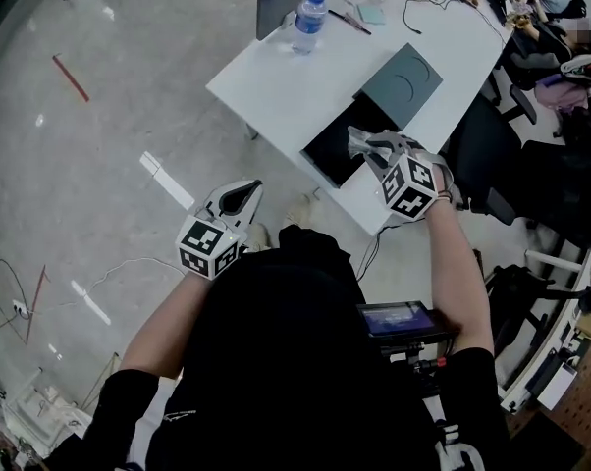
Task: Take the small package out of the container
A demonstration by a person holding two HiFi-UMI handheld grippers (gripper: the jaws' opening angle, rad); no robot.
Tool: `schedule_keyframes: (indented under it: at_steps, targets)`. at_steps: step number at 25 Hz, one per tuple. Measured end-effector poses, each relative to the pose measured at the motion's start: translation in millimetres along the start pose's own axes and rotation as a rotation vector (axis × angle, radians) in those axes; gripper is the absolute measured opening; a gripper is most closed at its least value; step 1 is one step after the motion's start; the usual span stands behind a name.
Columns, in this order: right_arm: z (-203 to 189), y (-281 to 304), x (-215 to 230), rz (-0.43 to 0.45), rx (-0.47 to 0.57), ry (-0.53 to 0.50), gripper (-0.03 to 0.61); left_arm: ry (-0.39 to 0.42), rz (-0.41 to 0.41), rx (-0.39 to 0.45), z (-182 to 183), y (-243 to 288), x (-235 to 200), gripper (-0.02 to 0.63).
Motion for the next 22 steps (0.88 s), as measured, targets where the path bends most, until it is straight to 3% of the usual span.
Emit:
schedule_keyframes:
  at_steps: [15,22]
  targets:
    - [-13,-53,-37,-0.154,0.164,0.269,0.074,0.055,-0.087,-0.016,3,0,7,0.008]
    - [-35,-79,-62,-0.211,0.328,0.459,0.074,0.081,-0.112,-0.020,1,-3,15,0.008]
Point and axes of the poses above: the fingertips, and each gripper's own axes: y forward along the fingers, x to its right, z out of its top, the point moved 9 cm from there along -y, backward along the fingers, and after that the axes turned 5 degrees about y, right-handed, at the moved point
